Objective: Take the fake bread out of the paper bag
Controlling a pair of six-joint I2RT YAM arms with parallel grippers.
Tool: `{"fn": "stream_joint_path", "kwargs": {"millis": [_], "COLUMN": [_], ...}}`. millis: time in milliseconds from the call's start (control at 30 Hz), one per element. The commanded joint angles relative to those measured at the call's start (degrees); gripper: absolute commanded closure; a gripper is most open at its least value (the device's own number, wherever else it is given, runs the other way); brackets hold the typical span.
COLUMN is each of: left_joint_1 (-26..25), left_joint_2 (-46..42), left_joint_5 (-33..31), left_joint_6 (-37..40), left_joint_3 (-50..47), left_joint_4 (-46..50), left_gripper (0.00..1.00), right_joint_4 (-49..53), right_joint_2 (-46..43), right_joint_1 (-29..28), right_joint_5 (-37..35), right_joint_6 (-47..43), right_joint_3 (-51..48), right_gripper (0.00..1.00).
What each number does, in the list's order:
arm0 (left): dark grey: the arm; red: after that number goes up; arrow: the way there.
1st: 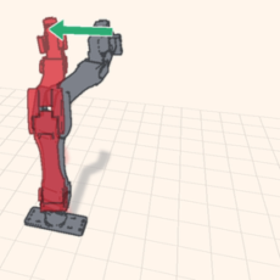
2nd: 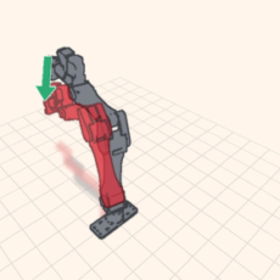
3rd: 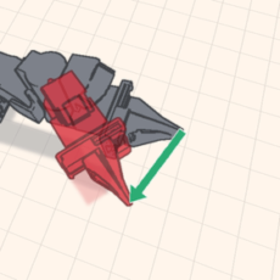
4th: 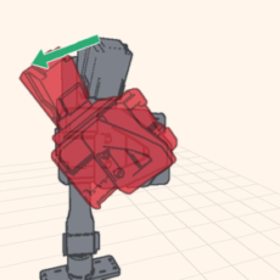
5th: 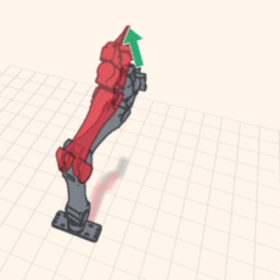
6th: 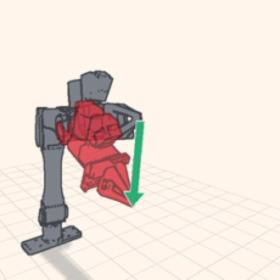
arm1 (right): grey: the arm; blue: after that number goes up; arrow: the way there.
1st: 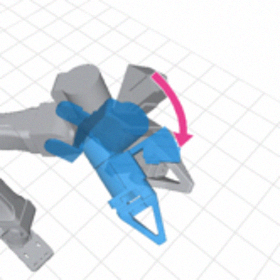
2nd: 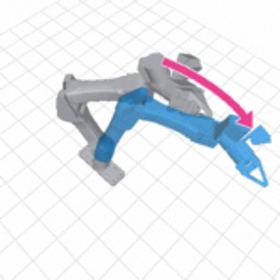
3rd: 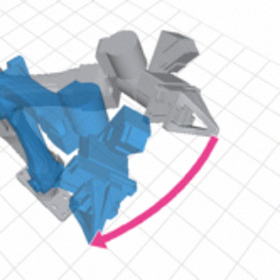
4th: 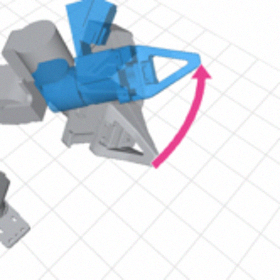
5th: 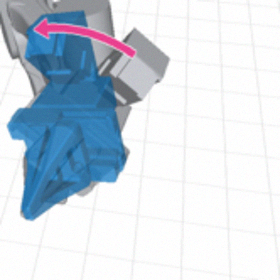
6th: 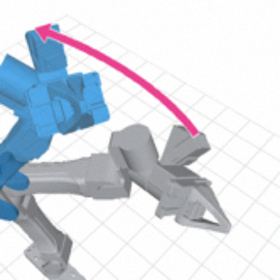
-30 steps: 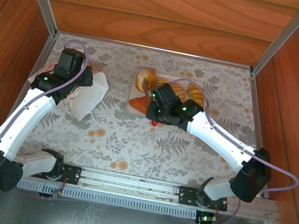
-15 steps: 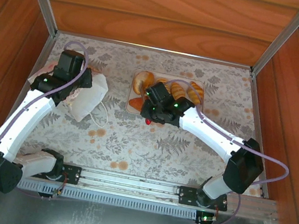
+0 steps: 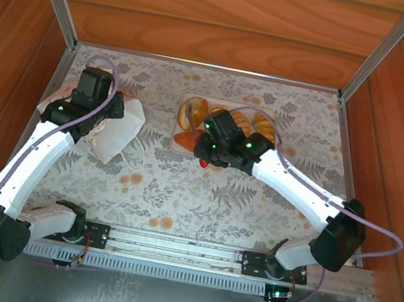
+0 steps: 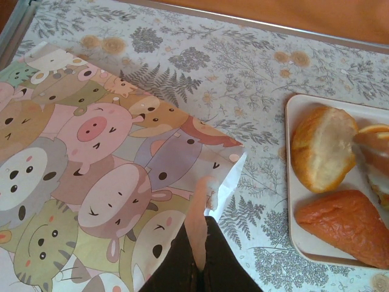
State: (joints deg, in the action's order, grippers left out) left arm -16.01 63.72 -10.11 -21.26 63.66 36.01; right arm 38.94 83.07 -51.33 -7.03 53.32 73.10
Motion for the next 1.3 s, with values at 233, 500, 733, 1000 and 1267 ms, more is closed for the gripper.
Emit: {"fn": "stream_joint_path", "kwargs": {"millis": [233,500,733,1000,1267], "left_joint_1": [0.45,0.45,0.43,0.37,0.37], "left_joint_2": [-1.06,-1.40,-1.68,-0.90,-0.81], "left_joint_5": [1.67,2.81,3.51,4.31,4.78], "left_joint_6": [-0.19,-1.15,-1.93,-2.48,-2.75], "left_joint_3": [0.32,0.92,1.27,2.12,2.30], "left_joint_4": [-0.15,-0.14,-0.11,-0.23,-0.23], "left_gripper": [1.00,1.00,1.00,1.00,1.00], "right_joint_4": [2.22,1.18,4.71,5.38,10.83], "right_joint_2": [-10.21,-14.60,-19.84,-24.91,-28.34], "right_joint_1": [1.20,5.10,12.50,25.05,34.36], "right_joint_5": [-4.92,-1.48,1.19,15.70,23.80], "right_joint_6": [-5.25,-7.92,-11.92,-19.34,-26.75], "right_joint_3": [-1.95,-4.83,-6.00,-8.14,-7.54], "right_gripper": [0.69,0.72,0.71,0.81,0.81]}}
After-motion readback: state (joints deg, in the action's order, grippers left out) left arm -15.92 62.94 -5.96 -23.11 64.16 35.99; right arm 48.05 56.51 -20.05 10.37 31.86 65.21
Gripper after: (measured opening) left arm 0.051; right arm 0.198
